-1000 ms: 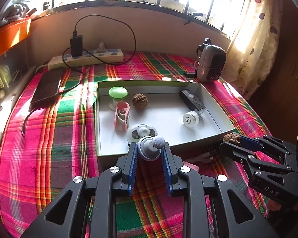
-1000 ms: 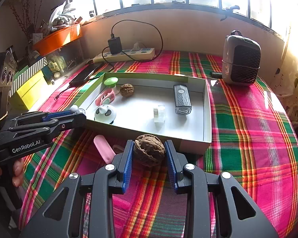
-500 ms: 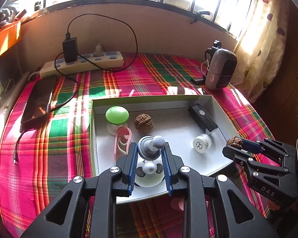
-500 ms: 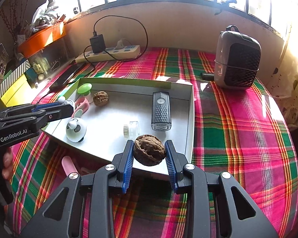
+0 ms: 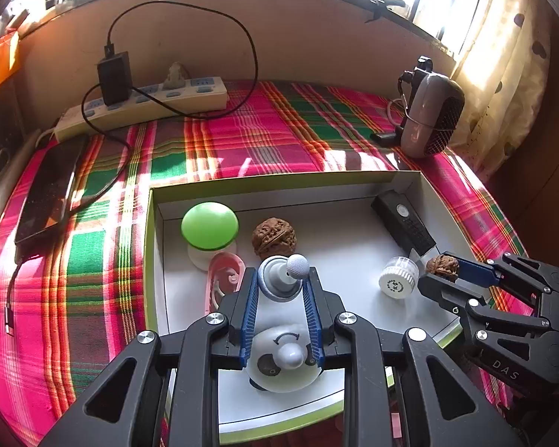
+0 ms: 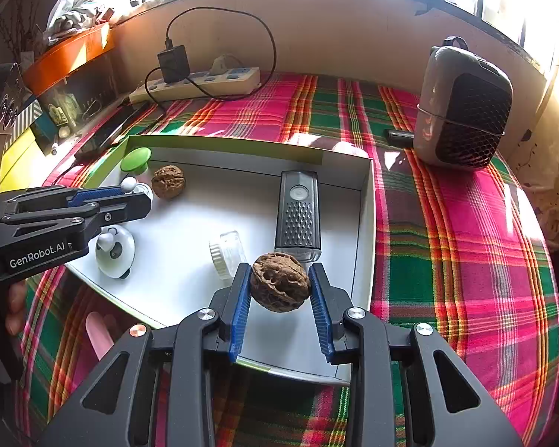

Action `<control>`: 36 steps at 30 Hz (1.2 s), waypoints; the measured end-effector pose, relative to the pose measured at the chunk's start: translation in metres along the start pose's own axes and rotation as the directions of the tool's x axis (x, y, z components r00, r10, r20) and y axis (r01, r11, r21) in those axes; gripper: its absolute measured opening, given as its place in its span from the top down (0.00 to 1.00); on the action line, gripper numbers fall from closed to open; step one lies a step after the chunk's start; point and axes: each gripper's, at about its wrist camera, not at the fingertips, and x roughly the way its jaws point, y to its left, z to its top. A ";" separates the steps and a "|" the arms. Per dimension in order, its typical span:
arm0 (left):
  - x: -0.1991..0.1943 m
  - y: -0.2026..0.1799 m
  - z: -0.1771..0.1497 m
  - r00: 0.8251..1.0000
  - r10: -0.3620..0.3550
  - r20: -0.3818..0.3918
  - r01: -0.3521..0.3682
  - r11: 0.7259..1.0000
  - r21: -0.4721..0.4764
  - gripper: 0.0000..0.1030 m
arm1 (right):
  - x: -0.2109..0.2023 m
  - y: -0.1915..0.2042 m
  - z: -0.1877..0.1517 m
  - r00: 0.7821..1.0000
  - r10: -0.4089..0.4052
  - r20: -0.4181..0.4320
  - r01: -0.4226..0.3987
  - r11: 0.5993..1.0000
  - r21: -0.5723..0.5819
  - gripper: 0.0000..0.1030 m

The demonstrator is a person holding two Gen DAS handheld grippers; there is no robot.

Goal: Organize objects
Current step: 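Carry the white-ball knob and walnut over the box with both grippers, then lower the knob into the box with the left gripper while the right gripper releases the walnut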

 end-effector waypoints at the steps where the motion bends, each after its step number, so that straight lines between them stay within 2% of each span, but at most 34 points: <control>1: 0.001 0.001 0.000 1.000 0.002 -0.002 -0.002 1.000 -0.001 0.79 | 0.001 0.000 0.000 1.000 -0.002 -0.003 0.002 1.000 -0.001 0.68; 14: 0.016 -0.004 0.004 0.999 0.026 -0.036 -0.025 0.999 0.020 0.78 | 0.009 0.004 0.001 1.000 -0.026 -0.017 0.026 0.999 -0.041 0.68; 36: 0.016 -0.005 0.004 0.999 0.028 -0.036 -0.027 0.999 0.020 0.78 | 0.010 0.005 0.001 0.999 -0.041 -0.012 0.040 0.998 -0.045 0.68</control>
